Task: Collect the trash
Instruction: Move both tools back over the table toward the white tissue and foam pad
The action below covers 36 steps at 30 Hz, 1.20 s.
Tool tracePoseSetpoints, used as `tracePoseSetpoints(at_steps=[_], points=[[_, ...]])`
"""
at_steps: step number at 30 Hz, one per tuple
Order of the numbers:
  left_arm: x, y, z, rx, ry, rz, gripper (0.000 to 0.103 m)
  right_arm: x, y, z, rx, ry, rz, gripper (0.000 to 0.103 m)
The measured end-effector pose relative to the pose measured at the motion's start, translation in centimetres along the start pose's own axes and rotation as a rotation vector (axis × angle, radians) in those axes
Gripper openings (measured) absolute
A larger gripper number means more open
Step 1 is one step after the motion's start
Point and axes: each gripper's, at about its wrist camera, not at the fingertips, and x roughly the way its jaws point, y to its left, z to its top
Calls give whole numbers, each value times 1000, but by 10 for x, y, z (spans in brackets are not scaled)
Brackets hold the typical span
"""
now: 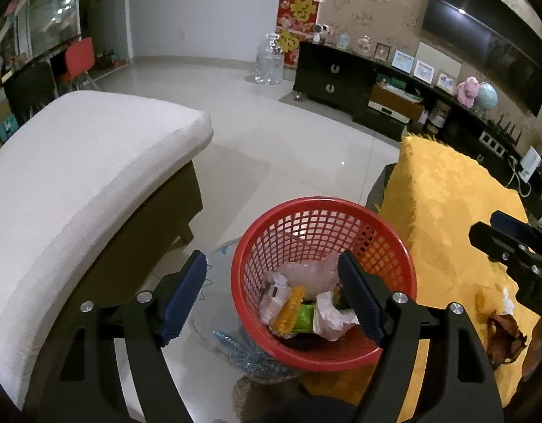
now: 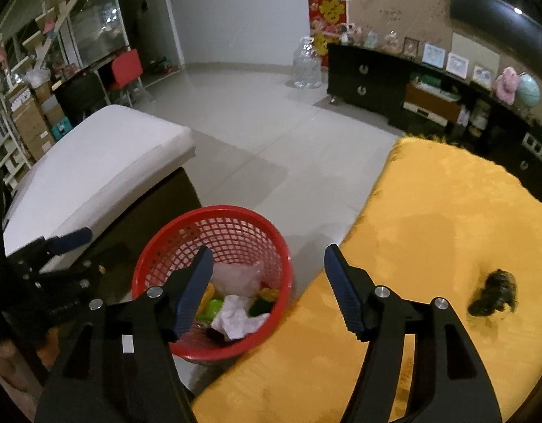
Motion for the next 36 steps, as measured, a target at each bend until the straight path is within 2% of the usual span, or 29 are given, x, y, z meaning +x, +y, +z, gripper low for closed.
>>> tracePoseSetpoints(at_steps=[12, 30, 36], points=[[-23, -34, -6, 71, -30, -28, 76, -45, -31, -30, 44, -71, -99, 68], [-33, -117, -27, 236, -7, -143, 76, -110, -139, -115, 238, -85, -341, 69], [-32, -147, -38, 300, 8, -175, 76, -122, -165, -139, 293, -83, -394, 69]])
